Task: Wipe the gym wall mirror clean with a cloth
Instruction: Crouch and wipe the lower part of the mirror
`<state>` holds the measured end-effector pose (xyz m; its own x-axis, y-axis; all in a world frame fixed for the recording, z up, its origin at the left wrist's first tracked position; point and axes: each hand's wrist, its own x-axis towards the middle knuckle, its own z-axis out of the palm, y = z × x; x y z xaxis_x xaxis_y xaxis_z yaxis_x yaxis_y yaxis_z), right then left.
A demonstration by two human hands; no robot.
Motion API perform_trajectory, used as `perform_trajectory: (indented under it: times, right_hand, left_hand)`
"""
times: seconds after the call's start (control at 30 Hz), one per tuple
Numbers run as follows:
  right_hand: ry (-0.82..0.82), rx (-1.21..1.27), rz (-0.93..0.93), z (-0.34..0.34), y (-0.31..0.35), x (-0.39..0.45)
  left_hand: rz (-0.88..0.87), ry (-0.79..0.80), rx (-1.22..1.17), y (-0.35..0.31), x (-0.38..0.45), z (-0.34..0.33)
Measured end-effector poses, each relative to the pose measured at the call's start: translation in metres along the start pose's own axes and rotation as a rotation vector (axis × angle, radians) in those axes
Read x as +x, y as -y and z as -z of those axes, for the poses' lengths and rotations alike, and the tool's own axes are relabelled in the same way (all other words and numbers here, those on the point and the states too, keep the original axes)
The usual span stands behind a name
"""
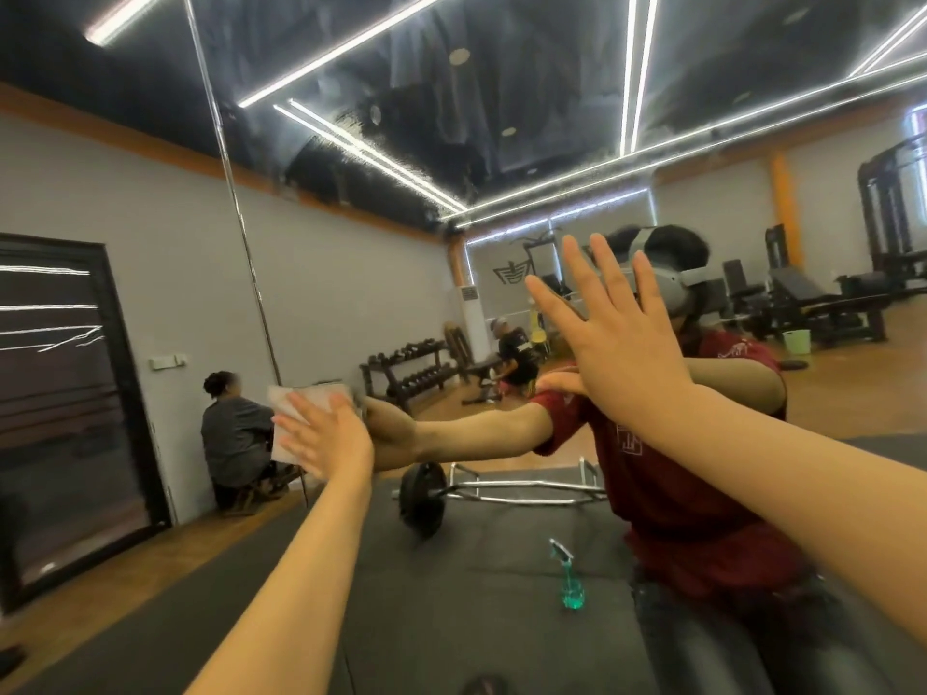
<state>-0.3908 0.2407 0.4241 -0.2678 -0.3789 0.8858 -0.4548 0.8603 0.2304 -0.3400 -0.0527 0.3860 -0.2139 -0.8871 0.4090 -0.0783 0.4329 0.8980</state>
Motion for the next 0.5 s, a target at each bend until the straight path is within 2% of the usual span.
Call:
perform_trajectory:
  times: [0.07,0.2,0.27,0.33,0.43,0.5]
  right_hand:
    - [-0.02,-0.002,0.006,-0.002,0.0,0.001]
    - [-0.046,-0.007,0.007,-0.004,0.0,0.0]
    - [-0.041,-0.012,0.013,-0.004,-0.002,-0.001]
    - [-0.037,-0.028,0.003,-0.004,-0.002,0.0]
    - [-0.058,-0.032,-0.015,-0.003,0.002,-0.009]
    - [-0.118,0.02,-0.005,-0.008,0.009,-0.029]
  left_hand:
    - [-0.143,-0.008,0.033,-0.002,-0.031,-0.013]
    - [-0.735,0.065,0.216,0.02,-0.094,-0.036]
    - [-0.822,0.107,0.27,0.031,-0.088,-0.038]
    - [-0.673,0.059,0.233,0.038,-0.069,-0.032]
    - [-0.186,-0.008,0.072,0.045,-0.037,-0.018]
    - [-0.075,-0.001,0.049,0.045,-0.03,-0.012]
